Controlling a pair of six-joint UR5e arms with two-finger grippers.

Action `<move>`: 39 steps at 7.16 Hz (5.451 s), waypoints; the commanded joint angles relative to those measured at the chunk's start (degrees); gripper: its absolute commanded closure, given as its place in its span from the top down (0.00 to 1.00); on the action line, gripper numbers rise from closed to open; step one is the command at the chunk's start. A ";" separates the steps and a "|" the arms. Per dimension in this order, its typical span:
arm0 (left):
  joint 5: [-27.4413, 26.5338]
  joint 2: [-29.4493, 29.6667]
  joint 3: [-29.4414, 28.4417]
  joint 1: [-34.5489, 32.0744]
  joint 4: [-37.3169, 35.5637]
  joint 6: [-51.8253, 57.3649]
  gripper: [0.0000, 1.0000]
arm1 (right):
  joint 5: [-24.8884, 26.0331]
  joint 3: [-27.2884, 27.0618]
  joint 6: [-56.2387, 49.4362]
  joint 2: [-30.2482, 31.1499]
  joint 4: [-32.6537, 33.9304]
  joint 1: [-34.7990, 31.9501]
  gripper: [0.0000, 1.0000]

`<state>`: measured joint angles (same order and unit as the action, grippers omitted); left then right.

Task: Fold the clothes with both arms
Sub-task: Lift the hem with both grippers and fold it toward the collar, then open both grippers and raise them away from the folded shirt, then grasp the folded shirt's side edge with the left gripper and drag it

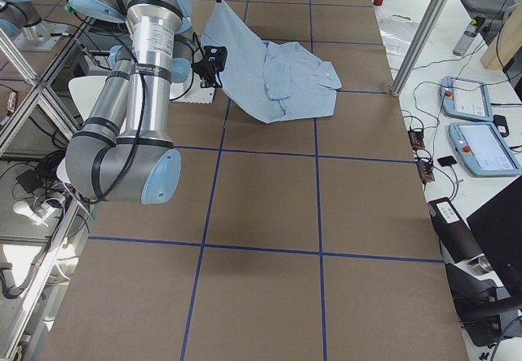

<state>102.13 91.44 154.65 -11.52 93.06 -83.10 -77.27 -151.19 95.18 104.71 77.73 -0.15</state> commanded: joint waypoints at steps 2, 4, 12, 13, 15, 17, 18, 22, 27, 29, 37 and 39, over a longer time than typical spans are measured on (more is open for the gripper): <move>-0.78 4.08 -10.64 -9.02 -3.14 1.18 0.00 | -1.92 9.09 -4.20 -24.08 14.85 -10.46 0.00; -6.13 7.34 -17.77 -15.08 -3.23 7.39 0.00 | -1.66 20.80 -8.32 -37.88 18.34 -18.36 0.00; -14.85 15.70 -47.54 -24.15 11.90 16.16 0.00 | -2.98 60.26 -16.43 -48.90 -5.35 -33.34 0.00; -14.76 15.70 -51.43 -25.04 16.84 18.91 0.00 | -2.98 63.79 -16.43 -48.99 -8.88 -33.43 0.00; -14.24 15.61 -56.90 -27.14 23.72 24.28 0.00 | -4.20 64.44 -18.26 -48.99 -10.22 -34.39 0.00; -14.06 15.61 -57.53 -27.85 24.10 26.91 0.00 | -4.47 64.35 -18.37 -49.60 -10.49 -34.57 0.00; -14.06 15.44 -57.53 -27.86 24.10 27.46 0.00 | -4.82 64.35 -18.37 -49.95 -10.58 -34.57 0.00; -2.83 12.04 -50.36 -29.44 24.63 31.24 1.00 | -17.26 63.56 -22.74 -50.05 -10.49 -38.78 1.00; -0.34 5.68 -43.90 -22.01 24.80 23.01 1.00 | -17.39 60.57 -22.67 -47.58 -10.14 -37.30 1.00; -2.88 5.59 -43.91 -16.10 24.72 17.20 1.00 | -17.30 60.66 -22.67 -47.58 -10.32 -37.30 1.00; -5.88 2.18 -41.55 -10.37 24.54 12.34 0.00 | -16.95 60.66 -22.59 -47.49 -10.58 -36.77 1.00; -5.97 -0.82 -40.47 -12.20 24.10 13.31 0.00 | -16.69 60.66 -22.59 -47.49 -10.67 -36.24 1.00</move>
<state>96.26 92.12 113.91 -22.46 117.39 -70.43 -94.16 -90.53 72.59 57.22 67.14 -36.71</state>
